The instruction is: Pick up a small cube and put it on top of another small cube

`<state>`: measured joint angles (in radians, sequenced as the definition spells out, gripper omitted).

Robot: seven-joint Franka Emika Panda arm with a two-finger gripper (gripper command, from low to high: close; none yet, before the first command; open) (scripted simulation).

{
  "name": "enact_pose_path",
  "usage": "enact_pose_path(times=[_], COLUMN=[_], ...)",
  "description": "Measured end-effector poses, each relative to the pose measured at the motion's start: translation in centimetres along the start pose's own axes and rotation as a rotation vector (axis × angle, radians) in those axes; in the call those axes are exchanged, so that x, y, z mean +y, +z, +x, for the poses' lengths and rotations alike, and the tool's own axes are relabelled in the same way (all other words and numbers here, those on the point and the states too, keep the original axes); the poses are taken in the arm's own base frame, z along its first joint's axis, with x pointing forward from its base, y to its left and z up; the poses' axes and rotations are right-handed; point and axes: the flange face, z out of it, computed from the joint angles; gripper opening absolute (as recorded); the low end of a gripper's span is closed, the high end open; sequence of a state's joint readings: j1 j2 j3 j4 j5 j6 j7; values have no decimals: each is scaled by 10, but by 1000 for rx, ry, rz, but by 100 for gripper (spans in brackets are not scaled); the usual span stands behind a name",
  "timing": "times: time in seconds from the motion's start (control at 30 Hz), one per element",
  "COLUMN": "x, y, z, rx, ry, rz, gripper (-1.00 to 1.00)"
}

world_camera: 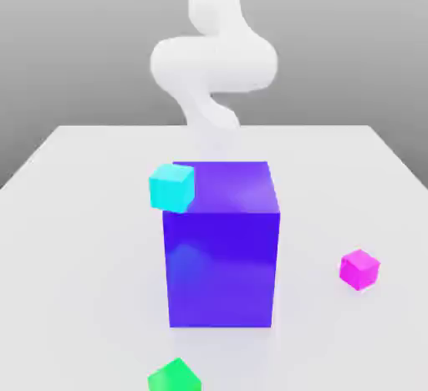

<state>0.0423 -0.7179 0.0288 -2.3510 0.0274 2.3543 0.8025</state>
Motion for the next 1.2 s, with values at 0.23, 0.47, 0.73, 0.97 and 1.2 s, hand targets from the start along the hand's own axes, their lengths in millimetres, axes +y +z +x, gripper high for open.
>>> enact_pose_path(times=[0.23,0.47,0.73,0.97,1.2], x=[-18,20,114,143,139], y=[160,254,297,335,331], z=[-132,-296,-443,-470,-467], rx=[-264,-469,-613,-619,-618], ry=[-139,-304,-485,-489,-489], rz=[-100,-232,-381,-386,-385], gripper=[0,0,0,-100,-100])
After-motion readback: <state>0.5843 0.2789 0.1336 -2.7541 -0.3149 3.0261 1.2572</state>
